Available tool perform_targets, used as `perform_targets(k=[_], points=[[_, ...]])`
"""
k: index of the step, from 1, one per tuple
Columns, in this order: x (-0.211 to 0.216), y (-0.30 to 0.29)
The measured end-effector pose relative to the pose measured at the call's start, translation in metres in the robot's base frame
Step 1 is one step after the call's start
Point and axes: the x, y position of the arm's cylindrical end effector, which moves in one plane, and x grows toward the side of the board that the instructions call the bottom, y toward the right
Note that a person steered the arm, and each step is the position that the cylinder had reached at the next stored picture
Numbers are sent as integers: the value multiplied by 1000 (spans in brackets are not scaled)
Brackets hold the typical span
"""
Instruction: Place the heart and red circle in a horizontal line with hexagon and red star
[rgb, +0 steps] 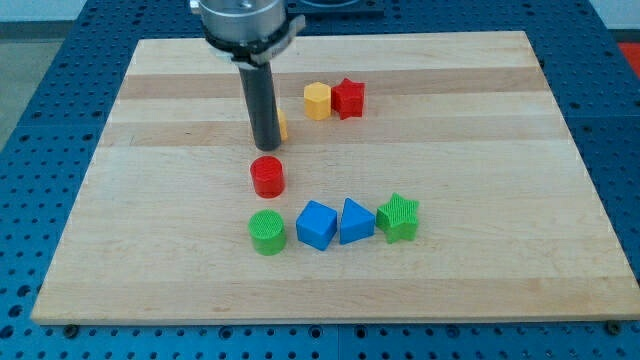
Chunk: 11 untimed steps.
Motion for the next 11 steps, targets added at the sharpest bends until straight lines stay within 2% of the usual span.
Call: perform_targets(k=[1,3,4,5,6,7,11], points=[[-32,-10],[-30,-40],[-11,-14],[14,-12],[36,40],[72,58],[100,-25]])
